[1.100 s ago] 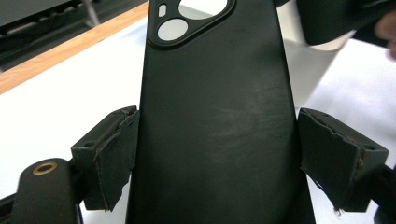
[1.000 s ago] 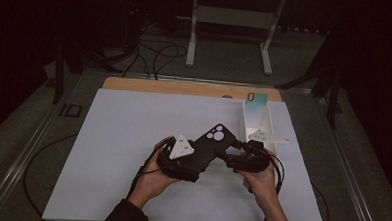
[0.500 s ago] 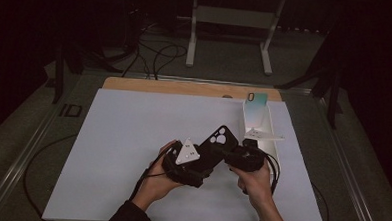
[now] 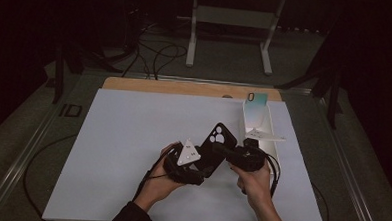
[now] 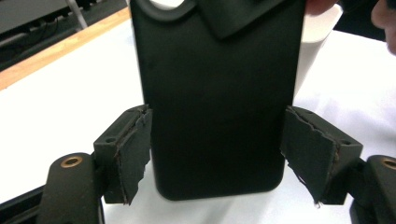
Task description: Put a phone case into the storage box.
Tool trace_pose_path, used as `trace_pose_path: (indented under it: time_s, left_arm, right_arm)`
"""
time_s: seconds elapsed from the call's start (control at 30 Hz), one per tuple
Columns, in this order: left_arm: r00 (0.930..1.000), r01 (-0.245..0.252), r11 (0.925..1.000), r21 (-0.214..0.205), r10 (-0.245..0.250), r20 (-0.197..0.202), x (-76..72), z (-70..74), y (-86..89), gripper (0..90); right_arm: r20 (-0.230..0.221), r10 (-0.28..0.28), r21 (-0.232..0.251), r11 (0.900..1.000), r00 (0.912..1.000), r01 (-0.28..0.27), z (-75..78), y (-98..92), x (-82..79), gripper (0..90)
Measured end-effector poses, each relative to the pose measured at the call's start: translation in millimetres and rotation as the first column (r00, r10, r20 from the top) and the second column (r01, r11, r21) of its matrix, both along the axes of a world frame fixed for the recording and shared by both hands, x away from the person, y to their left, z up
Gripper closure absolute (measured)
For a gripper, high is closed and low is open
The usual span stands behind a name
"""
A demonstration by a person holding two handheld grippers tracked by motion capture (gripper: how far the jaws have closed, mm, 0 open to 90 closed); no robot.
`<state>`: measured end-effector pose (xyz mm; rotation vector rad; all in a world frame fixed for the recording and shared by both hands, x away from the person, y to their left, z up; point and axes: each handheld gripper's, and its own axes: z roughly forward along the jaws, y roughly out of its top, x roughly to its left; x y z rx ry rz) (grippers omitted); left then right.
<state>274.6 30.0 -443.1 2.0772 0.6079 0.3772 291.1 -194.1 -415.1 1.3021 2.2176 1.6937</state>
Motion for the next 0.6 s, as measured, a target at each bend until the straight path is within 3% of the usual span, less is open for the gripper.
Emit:
trace_pose_path:
  time_s: [0.13,0.2,0.33,0.4,0.43,0.5,0.6]
  left_arm:
    - [0.9992,0.013,0.9993,-0.036,-0.014,-0.037,2.8,2.0,5.8,21.1]
    - [0.9972,0.026,0.9984,-0.05,-0.029,-0.069,4.9,2.9,8.7,16.2]
    - [0.9947,0.037,0.9965,-0.075,-0.044,-0.092,5.9,4.0,13.1,13.7]
    - [0.9888,0.069,0.991,-0.114,-0.083,-0.123,7.3,5.0,17.8,13.9]
    - [0.9888,0.069,0.991,-0.114,-0.083,-0.123,7.3,5.0,17.8,14.0]
    - [0.9838,0.101,0.986,-0.133,-0.119,-0.134,7.4,5.3,18.8,14.0]
    - [0.9794,0.126,0.9807,-0.149,-0.147,-0.138,6.3,5.3,17.8,12.8]
  right_arm:
    - [0.015,0.005,0.002,1.0,0.9999,-0.005,2.3,-3.2,-1.1,85.4]
    - [0.038,0.028,0.006,0.9996,0.9989,-0.028,3.7,-5.2,-2.5,85.4]
    - [0.066,0.062,0.005,0.9981,0.9959,-0.062,5.9,-6.5,-5.8,85.5]
    - [0.104,0.113,0.023,0.993,0.9882,-0.116,9.2,-8.8,-10.0,85.5]
    - [0.122,0.139,0.036,0.9888,0.9827,-0.145,10.2,-9.6,-11.1,85.5]
    - [0.128,0.153,0.039,0.9865,0.9799,-0.159,11.0,-9.6,-11.7,85.5]
    - [0.16,0.206,0.029,0.9766,0.9654,-0.213,13.8,-8.1,-14.2,85.5]
